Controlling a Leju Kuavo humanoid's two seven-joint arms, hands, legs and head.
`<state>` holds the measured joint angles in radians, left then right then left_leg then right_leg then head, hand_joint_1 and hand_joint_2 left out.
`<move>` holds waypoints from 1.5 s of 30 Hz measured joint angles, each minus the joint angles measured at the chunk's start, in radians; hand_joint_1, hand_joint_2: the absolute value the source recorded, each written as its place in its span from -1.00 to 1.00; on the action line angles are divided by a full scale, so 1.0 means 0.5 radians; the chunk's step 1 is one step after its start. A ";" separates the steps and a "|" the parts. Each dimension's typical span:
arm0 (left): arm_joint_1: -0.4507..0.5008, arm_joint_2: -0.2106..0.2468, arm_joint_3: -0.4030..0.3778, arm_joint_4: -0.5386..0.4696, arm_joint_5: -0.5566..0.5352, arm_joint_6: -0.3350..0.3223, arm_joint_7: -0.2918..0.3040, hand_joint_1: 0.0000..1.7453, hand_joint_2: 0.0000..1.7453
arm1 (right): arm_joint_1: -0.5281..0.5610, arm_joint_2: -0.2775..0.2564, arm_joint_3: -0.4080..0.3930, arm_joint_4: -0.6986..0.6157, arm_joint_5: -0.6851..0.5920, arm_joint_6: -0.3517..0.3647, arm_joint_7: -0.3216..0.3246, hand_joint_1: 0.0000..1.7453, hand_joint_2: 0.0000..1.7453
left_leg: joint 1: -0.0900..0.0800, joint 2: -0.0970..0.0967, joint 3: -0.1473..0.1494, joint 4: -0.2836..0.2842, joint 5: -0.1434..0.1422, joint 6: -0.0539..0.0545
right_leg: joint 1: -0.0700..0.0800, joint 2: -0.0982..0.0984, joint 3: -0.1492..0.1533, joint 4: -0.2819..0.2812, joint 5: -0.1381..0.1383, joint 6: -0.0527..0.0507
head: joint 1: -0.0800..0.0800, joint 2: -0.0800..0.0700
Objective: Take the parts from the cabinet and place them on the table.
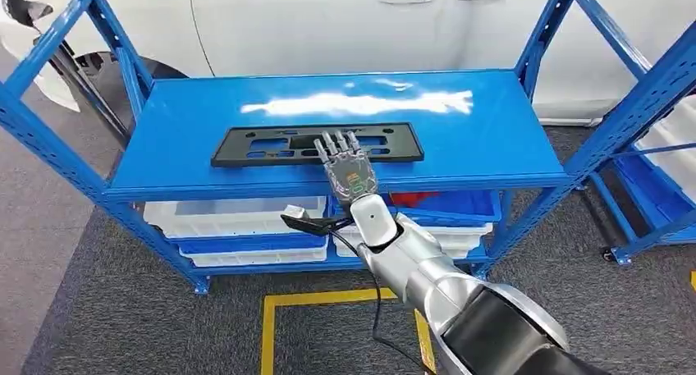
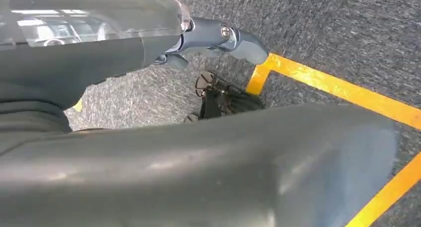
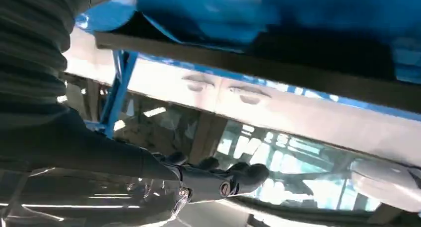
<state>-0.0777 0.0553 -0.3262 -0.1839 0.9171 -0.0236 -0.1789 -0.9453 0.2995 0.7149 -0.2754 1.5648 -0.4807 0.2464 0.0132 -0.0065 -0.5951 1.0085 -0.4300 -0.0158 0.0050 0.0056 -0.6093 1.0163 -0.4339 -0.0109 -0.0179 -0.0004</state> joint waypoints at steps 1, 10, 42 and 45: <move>-0.001 0.002 0.002 0.000 0.000 -0.006 -0.003 -1.00 -1.00 | -0.002 0.001 -0.002 -0.002 0.000 -0.001 -0.001 -1.00 1.00 | 0.002 0.002 -0.006 0.006 -0.014 -0.010 | -0.021 -0.004 0.014 -0.026 0.014 -0.018 | 0.000 0.001; 0.000 0.006 0.005 0.000 -0.003 -0.035 -0.053 -1.00 -1.00 | 0.009 0.002 -0.005 -0.002 0.000 -0.002 -0.002 -1.00 1.00 | 0.016 0.004 -0.080 0.192 -0.022 -0.041 | -0.015 -0.004 0.032 -0.018 0.002 -0.028 | 0.000 0.000; 0.007 0.013 0.005 0.000 -0.038 -0.024 -0.131 -1.00 -1.00 | 0.014 0.020 -0.008 -0.005 0.001 -0.006 -0.027 -1.00 1.00 | 0.008 0.004 -0.006 0.050 -0.013 -0.022 | -0.002 -0.004 0.034 -0.003 -0.020 -0.015 | 0.000 0.000; 0.006 0.014 0.005 0.000 -0.058 -0.019 -0.169 -1.00 -1.00 | 0.013 0.020 -0.008 -0.005 0.001 -0.005 -0.028 -1.00 1.00 | -0.003 -0.004 -0.010 0.029 -0.016 0.012 | 0.000 -0.005 0.019 0.002 -0.015 0.011 | 0.000 0.001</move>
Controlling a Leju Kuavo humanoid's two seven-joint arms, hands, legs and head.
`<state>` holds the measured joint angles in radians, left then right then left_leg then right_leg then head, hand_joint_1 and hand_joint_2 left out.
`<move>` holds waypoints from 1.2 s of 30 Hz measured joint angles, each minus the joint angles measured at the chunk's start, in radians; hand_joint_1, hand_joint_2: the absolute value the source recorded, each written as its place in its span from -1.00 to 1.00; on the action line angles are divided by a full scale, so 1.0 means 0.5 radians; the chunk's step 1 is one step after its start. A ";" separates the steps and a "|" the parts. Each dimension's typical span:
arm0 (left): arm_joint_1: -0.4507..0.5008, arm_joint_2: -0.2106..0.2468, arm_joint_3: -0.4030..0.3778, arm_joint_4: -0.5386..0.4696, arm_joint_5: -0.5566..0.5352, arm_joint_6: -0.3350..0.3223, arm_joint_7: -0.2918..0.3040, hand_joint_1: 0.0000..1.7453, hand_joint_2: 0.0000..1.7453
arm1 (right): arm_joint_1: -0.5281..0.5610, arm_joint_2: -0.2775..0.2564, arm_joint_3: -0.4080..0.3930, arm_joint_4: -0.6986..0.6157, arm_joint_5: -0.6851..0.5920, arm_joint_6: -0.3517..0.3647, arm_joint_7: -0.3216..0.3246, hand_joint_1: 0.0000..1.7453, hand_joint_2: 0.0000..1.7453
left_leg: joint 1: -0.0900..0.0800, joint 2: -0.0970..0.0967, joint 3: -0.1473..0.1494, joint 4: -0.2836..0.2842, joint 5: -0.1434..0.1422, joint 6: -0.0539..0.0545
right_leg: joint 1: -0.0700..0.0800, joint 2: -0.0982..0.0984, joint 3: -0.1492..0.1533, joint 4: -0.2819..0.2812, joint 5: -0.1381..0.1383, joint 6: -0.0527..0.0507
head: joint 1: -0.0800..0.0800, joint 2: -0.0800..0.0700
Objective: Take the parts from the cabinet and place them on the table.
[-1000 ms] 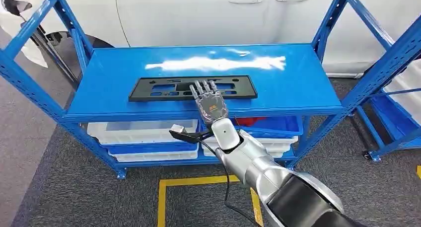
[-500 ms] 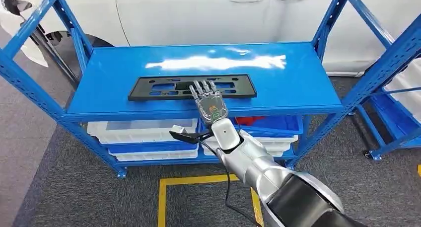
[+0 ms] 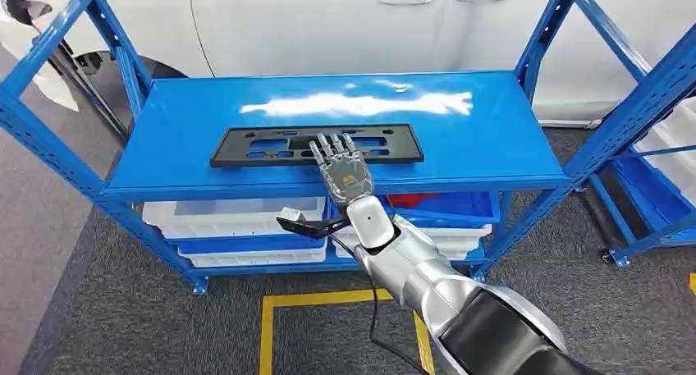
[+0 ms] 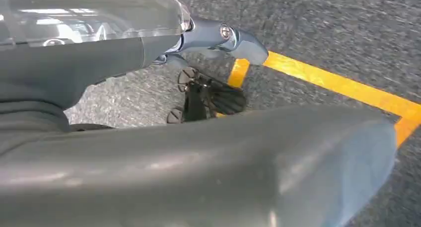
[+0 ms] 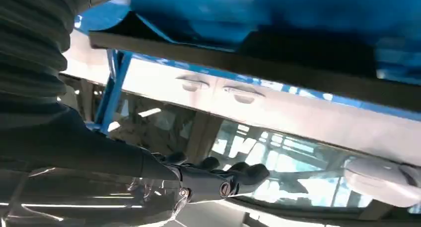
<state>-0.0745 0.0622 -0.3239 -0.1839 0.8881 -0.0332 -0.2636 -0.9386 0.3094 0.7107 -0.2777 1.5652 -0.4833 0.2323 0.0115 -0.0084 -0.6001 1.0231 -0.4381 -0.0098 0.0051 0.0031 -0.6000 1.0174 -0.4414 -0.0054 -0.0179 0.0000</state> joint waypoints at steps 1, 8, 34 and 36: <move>0.004 0.000 0.000 0.000 -0.006 0.001 -0.013 -1.00 -1.00 | -0.001 0.000 0.000 0.000 0.000 -0.001 -0.001 -1.00 1.00 | 0.003 0.000 0.000 -0.004 0.006 0.013 | 0.001 0.000 0.001 0.000 0.000 0.011 | 0.000 -0.001; 0.000 -0.001 -0.007 0.000 -0.050 0.011 -0.101 -1.00 -1.00 | 0.015 -0.005 -0.001 0.004 0.000 -0.001 -0.002 -1.00 1.00 | 0.013 0.006 0.002 -0.018 0.017 0.048 | -0.018 0.000 -0.296 0.624 -0.265 0.058 | 0.001 -0.001; -0.004 -0.009 -0.008 0.000 -0.029 -0.007 0.009 -1.00 -1.00 | 0.008 0.005 -0.003 0.000 0.000 -0.003 -0.007 -1.00 1.00 | 0.013 0.004 0.002 -0.019 0.020 0.048 | -0.003 -0.001 -0.043 0.095 -0.079 0.042 | 0.000 -0.001; -0.005 -0.008 -0.008 0.000 -0.029 -0.007 0.003 -1.00 -1.00 | 0.012 0.005 -0.003 0.001 0.000 -0.002 -0.007 -1.00 1.00 | 0.011 0.006 -0.002 -0.018 0.022 0.052 | -0.010 -0.001 -0.181 0.403 -0.232 0.055 | 0.000 -0.001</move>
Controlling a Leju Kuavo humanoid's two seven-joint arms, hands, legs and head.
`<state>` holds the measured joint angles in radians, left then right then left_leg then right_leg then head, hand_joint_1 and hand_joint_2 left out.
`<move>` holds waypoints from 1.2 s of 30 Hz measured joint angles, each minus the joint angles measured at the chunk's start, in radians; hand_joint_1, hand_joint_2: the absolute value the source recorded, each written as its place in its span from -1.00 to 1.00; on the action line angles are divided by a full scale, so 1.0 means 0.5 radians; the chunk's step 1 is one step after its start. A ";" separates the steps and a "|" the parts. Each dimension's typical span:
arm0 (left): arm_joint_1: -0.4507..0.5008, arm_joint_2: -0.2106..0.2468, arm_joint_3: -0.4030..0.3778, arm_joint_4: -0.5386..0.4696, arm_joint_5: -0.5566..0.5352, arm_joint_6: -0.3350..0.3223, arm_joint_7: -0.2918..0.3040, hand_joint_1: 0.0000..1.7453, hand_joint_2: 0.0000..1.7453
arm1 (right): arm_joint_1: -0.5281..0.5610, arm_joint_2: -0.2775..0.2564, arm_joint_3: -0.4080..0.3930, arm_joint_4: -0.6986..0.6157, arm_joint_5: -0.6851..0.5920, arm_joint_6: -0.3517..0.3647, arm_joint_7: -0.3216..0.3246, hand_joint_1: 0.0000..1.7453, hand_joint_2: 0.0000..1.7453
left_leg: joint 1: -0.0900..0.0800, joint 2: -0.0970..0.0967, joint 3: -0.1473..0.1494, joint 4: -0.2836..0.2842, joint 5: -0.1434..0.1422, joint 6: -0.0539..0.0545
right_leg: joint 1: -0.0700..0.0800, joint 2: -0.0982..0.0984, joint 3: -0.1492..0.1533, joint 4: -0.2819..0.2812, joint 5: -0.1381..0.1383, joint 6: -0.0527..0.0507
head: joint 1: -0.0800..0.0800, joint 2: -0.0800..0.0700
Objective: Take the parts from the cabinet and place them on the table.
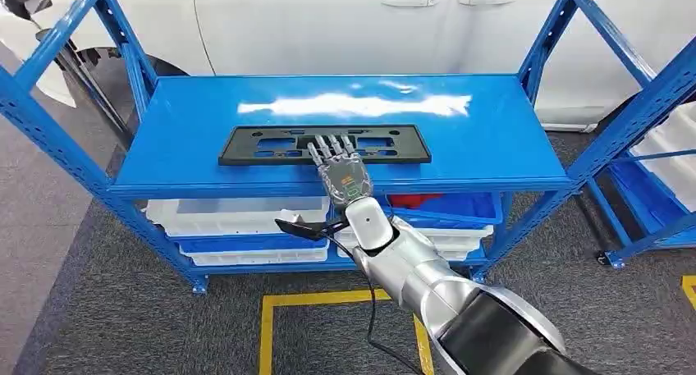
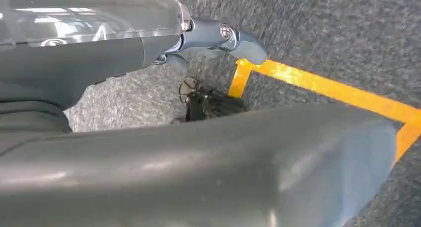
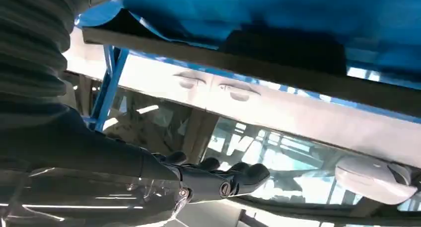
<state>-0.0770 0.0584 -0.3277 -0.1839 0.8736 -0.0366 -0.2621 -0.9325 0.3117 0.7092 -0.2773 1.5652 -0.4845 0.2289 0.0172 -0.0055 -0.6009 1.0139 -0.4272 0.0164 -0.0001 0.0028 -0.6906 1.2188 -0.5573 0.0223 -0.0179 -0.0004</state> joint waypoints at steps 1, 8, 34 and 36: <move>0.001 0.001 0.000 0.000 0.000 -0.001 -0.002 -1.00 -1.00 | 0.005 -0.002 0.000 0.001 0.000 -0.001 0.000 -1.00 1.00 | -0.001 0.000 -0.001 0.001 0.000 0.001 | -0.004 0.000 -0.077 0.162 -0.051 0.004 | 0.000 0.000; -0.004 -0.011 0.000 0.000 -0.005 -0.002 -0.009 -1.00 -1.00 | -0.004 -0.005 -0.008 0.001 0.000 -0.002 0.001 -1.00 1.00 | -0.017 -0.005 -0.004 0.008 -0.003 -0.020 | 0.017 -0.003 0.185 -0.417 0.242 -0.059 | 0.000 0.000; 0.002 0.002 0.000 0.000 -0.058 -0.014 -0.179 -1.00 -1.00 | 0.018 -0.002 -0.034 0.001 0.000 -0.009 -0.009 -1.00 1.00 | 0.002 -0.001 0.009 -0.001 -0.005 -0.003 | -0.009 -0.004 -0.101 0.198 -0.005 0.002 | 0.001 0.000; 0.001 0.001 -0.001 0.000 -0.061 -0.008 -0.179 -1.00 -1.00 | 0.013 -0.003 -0.034 0.000 0.000 -0.014 -0.010 -1.00 1.00 | 0.002 -0.005 0.014 0.000 -0.007 -0.006 | -0.008 -0.004 0.072 -0.165 0.191 -0.017 | 0.000 0.000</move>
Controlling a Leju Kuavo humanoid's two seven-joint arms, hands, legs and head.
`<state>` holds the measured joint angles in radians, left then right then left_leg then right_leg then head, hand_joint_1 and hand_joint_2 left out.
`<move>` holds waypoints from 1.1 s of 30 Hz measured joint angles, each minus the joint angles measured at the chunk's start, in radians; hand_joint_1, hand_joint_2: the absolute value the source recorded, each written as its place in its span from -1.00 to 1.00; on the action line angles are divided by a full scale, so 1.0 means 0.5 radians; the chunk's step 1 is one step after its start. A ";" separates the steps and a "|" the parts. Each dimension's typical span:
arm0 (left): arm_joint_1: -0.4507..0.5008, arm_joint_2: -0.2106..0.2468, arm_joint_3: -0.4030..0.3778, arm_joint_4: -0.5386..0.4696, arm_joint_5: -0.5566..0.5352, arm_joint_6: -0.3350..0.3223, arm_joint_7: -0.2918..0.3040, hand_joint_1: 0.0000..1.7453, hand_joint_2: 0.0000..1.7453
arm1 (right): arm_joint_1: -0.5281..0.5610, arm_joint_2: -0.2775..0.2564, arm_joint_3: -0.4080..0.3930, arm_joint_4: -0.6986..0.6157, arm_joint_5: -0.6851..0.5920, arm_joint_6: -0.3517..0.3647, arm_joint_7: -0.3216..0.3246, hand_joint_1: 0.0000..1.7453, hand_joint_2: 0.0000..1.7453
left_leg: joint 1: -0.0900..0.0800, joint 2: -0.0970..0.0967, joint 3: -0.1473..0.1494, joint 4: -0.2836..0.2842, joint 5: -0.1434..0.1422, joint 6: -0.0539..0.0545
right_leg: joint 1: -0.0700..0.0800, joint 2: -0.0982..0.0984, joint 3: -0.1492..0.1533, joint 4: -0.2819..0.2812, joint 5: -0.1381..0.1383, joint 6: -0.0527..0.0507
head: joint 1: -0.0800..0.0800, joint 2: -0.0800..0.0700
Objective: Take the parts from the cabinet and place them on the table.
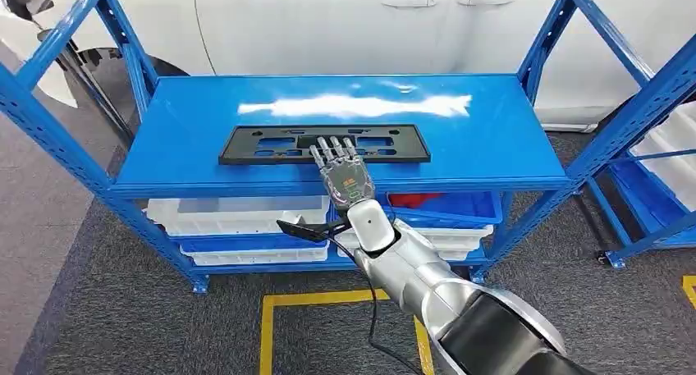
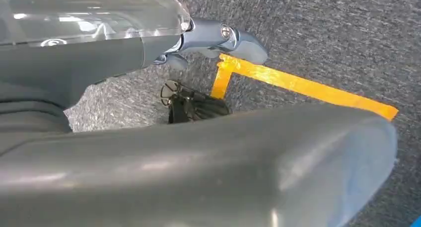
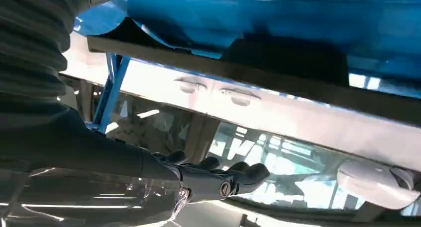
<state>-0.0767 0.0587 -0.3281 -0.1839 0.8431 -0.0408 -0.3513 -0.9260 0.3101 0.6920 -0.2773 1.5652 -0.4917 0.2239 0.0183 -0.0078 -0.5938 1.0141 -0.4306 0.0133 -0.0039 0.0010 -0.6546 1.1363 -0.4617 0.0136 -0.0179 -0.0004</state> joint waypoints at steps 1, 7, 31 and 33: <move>-0.001 0.000 0.000 0.000 -0.002 0.001 0.000 -1.00 -1.00 | -0.005 0.000 0.000 0.000 0.000 -0.003 0.000 -1.00 1.00 | 0.000 0.000 0.002 -0.001 -0.002 -0.005 | 0.005 0.001 0.091 -0.186 0.071 -0.017 | 0.001 0.000; -0.001 0.002 0.000 0.000 -0.014 0.013 -0.010 -1.00 -1.00 | -0.013 0.004 -0.002 -0.002 0.000 -0.012 -0.005 -1.00 1.00 | 0.002 0.004 -0.012 0.006 -0.017 -0.070 | 0.006 -0.002 0.124 -0.286 0.071 -0.072 | 0.000 0.000; 0.013 -0.003 -0.026 0.000 -0.053 0.073 0.027 -1.00 -1.00 | -0.005 0.001 -0.010 -0.001 0.000 -0.014 -0.007 -1.00 1.00 | 0.004 0.002 -0.023 0.004 0.020 -0.009 | -0.016 0.002 0.067 -0.095 0.017 0.013 | 0.000 0.000; 0.008 -0.003 -0.034 0.000 -0.057 0.082 0.039 -1.00 -1.00 | -0.014 0.002 -0.010 -0.002 0.000 -0.014 -0.003 -1.00 1.00 | -0.008 0.001 -0.031 0.009 0.019 -0.032 | 0.000 0.003 0.128 -0.239 0.024 -0.003 | 0.000 0.000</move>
<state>-0.0729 0.0572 -0.3449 -0.1839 0.8148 0.0004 -0.3319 -0.9328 0.3109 0.6870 -0.2781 1.5652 -0.4986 0.2224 0.0145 -0.0071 -0.6093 1.0186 -0.4213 -0.0028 -0.0038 0.0025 -0.5908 1.0166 -0.4497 0.0119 -0.0179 -0.0004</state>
